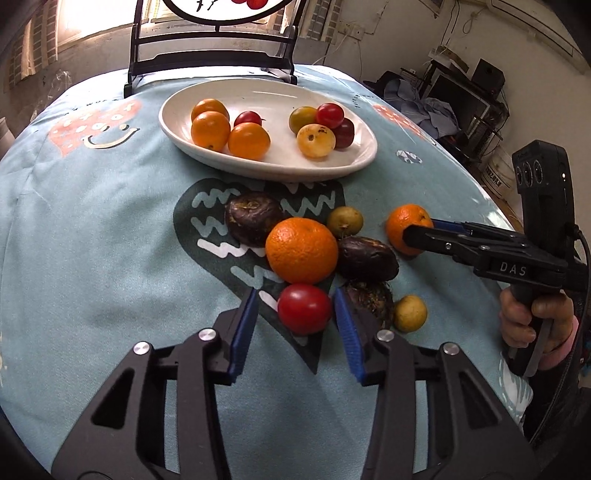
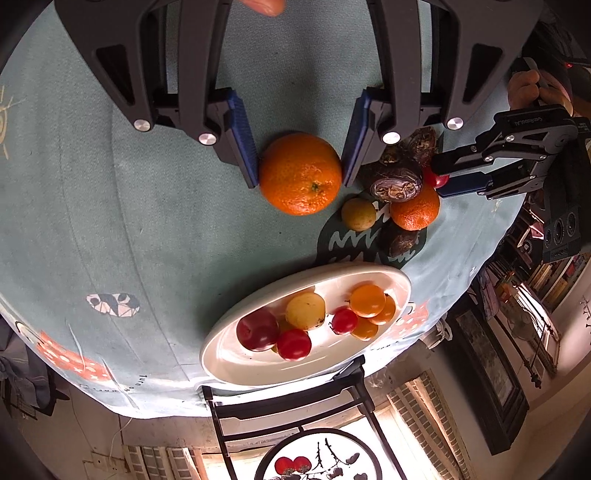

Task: Organize fruits
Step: 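Grasp an orange with the right gripper while the left gripper grasps a red tomato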

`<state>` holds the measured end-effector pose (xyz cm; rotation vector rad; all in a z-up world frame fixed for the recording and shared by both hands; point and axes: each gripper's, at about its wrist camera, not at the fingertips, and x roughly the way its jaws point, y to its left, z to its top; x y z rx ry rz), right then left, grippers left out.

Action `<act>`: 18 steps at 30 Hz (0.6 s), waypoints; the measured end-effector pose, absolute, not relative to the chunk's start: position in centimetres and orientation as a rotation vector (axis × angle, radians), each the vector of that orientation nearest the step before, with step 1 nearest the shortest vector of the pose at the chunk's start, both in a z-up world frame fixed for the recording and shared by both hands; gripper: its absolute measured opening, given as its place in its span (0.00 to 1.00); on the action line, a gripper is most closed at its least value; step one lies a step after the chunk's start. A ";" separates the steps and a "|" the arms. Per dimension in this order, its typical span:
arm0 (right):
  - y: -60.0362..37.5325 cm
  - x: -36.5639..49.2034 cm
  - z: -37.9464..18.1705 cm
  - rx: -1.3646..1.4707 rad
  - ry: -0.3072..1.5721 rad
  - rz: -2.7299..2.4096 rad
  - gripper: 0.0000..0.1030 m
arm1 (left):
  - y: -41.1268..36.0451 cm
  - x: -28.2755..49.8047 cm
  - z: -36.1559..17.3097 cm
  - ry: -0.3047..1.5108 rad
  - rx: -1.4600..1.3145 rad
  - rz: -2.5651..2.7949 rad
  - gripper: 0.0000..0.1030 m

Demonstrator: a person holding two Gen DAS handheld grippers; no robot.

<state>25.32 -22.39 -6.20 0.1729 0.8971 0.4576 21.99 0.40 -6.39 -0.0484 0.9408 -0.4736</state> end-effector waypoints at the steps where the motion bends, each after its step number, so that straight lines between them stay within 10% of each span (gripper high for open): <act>1: -22.4 25.3 -6.2 0.172 0.897 0.457 0.44 | 0.3 22.0 -6.5 0.946 -0.044 -0.473 0.42; 18: -22.4 25.3 -6.2 0.169 0.896 0.457 0.44 | -0.4 21.8 -6.9 0.940 -0.004 -0.487 0.29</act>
